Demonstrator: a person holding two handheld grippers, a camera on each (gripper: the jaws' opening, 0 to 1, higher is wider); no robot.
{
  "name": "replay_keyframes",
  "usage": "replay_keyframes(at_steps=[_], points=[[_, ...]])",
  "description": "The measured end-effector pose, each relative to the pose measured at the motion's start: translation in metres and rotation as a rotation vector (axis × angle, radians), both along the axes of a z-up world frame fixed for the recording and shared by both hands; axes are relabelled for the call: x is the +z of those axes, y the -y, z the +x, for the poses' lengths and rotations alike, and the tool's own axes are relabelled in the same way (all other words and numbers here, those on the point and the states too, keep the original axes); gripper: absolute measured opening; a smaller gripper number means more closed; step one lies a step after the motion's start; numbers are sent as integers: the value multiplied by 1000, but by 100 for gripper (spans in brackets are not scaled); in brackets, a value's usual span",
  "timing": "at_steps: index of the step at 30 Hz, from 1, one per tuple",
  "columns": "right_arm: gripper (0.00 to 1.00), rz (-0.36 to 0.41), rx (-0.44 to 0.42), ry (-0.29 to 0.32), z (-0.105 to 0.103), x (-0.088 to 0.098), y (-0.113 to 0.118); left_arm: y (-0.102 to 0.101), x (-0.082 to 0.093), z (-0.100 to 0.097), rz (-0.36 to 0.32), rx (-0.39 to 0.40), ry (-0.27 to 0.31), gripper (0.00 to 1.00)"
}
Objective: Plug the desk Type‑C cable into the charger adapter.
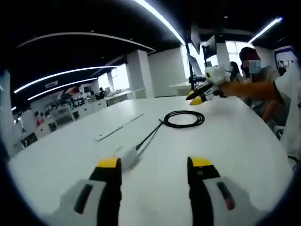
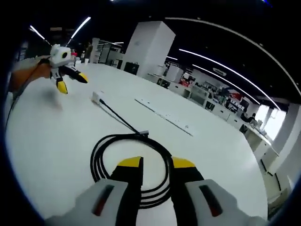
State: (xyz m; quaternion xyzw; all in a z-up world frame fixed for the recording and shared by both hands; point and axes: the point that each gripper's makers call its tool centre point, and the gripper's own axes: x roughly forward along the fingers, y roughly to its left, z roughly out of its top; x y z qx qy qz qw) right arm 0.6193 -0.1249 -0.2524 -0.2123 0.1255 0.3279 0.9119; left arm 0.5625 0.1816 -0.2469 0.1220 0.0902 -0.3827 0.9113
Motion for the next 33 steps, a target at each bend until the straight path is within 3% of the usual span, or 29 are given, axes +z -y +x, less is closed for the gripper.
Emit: replay_keyframes(at_steps=[2, 6, 9, 15, 17, 20, 26, 30, 33], points=[[23, 14, 2, 6, -9, 1, 0, -1, 8, -11, -17, 15, 47, 56], [24, 53, 5, 22, -30, 1, 3, -1, 17, -30, -107, 50, 39, 56], [25, 79, 6, 30, -39, 2, 5, 5, 22, -43, -190, 32, 10, 56], [27, 107, -8, 78, -54, 9, 4, 5, 24, -61, -156, 53, 81, 58], [28, 184, -11, 88, -68, 16, 3, 7, 27, -72, -190, 58, 92, 59], [30, 198, -17, 108, -84, 17, 8, 9, 26, -88, -230, 65, 109, 58], [35, 244, -15, 125, -119, 17, 9, 9, 15, -119, -230, 116, 121, 62], [39, 297, -6, 142, -146, 17, 5, 3, 4, -138, -232, 168, 95, 76], [41, 358, -7, 148, -158, 19, 2, 1, 3, -153, -236, 186, 107, 76]])
